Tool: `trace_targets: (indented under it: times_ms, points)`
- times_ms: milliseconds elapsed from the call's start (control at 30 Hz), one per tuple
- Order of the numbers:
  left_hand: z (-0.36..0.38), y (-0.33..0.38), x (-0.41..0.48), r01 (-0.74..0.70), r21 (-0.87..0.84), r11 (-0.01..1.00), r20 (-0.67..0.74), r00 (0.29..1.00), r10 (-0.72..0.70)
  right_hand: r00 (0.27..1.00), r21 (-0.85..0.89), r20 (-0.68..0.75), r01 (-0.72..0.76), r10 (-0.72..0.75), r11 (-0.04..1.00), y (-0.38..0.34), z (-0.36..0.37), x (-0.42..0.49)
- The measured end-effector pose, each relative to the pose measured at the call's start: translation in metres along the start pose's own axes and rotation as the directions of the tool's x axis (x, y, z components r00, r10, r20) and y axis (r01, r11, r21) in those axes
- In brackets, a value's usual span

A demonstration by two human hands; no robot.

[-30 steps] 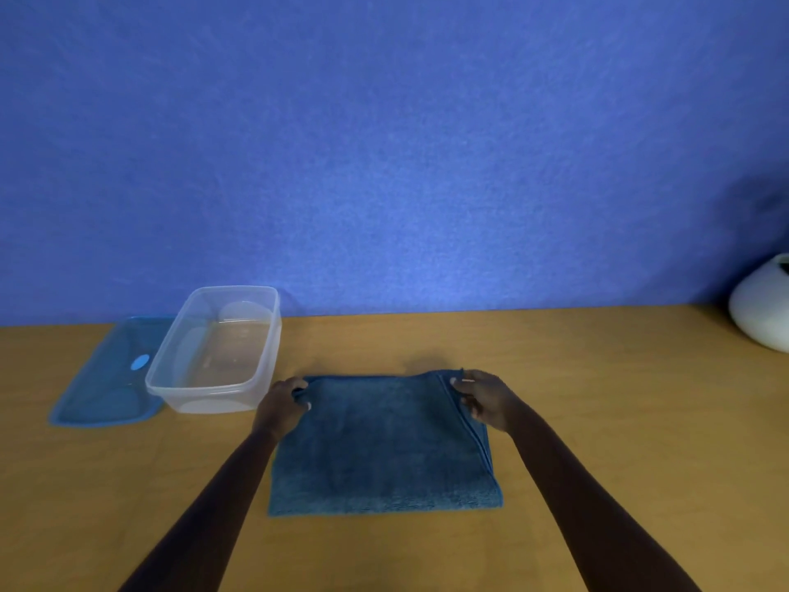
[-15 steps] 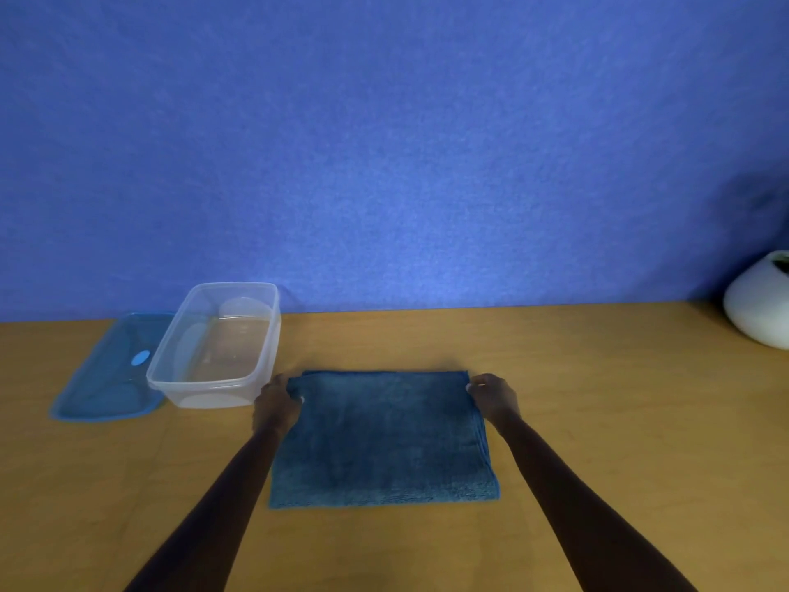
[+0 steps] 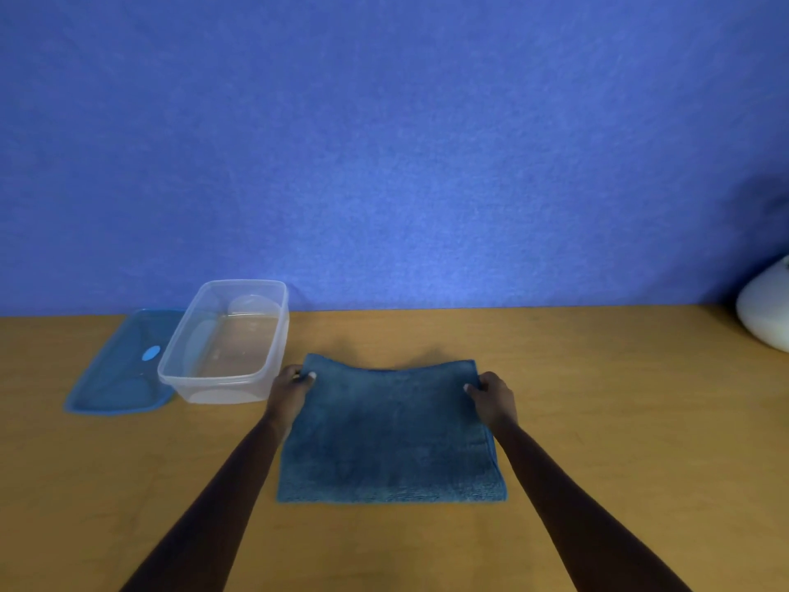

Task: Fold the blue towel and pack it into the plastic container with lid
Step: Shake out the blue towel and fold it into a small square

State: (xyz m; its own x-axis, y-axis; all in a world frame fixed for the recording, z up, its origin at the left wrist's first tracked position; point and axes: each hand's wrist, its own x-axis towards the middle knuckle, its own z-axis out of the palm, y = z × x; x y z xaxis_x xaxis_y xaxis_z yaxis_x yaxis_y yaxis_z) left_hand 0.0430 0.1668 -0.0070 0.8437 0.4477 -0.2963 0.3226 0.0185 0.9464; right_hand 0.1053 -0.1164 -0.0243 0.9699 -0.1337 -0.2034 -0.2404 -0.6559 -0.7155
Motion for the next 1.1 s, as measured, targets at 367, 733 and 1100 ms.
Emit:
trace_targets:
  times_ms: [367, 733, 1100]
  points:
    - [0.008, 0.003, 0.011, 0.053, 0.144, 0.988, -0.06, 0.997, -0.045, 0.983, 0.194, -0.119, -0.113, 0.137, 0.975, 0.004, -0.004, -0.003]
    - [-0.001, -0.032, -0.019, 0.099, 0.651, 0.753, -0.143, 0.99, -0.006, 0.983, -0.185, -0.005, -0.181, 0.184, 0.966, 0.021, -0.003, -0.023]
    - [0.014, -0.043, -0.046, 0.082, 0.511, 0.856, -0.251, 0.966, 0.057, 0.992, -0.021, 0.09, -0.086, 0.087, 0.996, 0.003, -0.009, -0.025]
